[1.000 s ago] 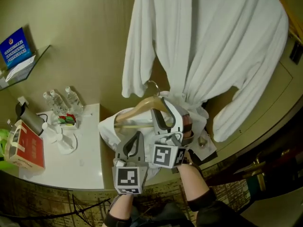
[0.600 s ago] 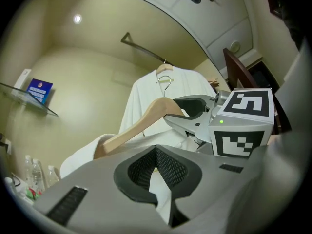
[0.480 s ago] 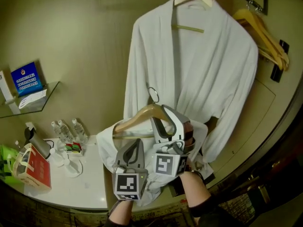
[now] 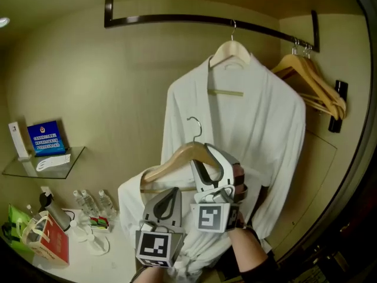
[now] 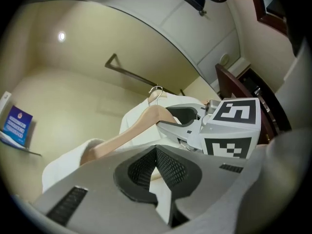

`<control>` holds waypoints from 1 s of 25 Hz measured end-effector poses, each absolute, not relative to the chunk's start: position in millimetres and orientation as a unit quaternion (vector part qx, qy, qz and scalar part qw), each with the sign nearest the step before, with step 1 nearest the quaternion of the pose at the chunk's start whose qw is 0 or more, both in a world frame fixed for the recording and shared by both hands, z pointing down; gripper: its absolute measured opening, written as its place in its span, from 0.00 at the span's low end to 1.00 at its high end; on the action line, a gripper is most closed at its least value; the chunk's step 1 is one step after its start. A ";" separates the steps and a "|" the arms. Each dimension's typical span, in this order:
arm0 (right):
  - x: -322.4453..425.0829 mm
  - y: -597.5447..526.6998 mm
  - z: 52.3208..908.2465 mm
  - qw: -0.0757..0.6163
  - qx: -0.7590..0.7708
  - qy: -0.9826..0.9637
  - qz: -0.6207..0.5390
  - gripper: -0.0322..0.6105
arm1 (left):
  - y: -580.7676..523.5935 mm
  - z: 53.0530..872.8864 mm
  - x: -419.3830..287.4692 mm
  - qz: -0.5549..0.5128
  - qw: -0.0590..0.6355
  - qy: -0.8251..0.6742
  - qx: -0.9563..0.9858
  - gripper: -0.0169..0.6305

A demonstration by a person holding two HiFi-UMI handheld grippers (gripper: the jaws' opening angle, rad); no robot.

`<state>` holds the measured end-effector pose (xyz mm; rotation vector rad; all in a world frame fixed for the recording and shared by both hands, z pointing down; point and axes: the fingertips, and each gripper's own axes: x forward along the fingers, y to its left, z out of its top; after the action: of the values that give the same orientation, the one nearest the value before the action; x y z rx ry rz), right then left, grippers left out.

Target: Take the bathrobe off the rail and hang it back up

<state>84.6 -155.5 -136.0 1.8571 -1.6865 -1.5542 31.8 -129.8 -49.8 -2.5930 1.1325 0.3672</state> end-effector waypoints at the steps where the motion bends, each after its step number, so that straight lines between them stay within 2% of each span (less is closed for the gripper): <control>1: 83.0 -155.7 -143.6 0.094 0.625 -0.566 -0.529 0.38 | -129.4 -57.9 33.3 0.129 0.151 0.390 -0.899 0.03; 12: 69.8 -163.1 -244.0 0.071 0.622 -0.544 -0.558 0.37 | -130.9 -153.0 36.6 0.154 0.223 0.364 -0.891 0.03; 19: 68.8 -188.4 -318.2 0.103 0.631 -0.531 -0.557 0.37 | -134.1 -216.7 32.7 0.187 0.223 0.358 -0.887 0.03; 25: 72.2 -208.3 -359.8 0.126 0.646 -0.517 -0.548 0.37 | -158.7 -249.9 34.3 0.179 0.256 0.352 -0.882 0.03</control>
<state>72.2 -208.3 -359.8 1.8802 -1.5051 -1.5958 34.3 -158.7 -249.9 -2.3943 0.9550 0.4864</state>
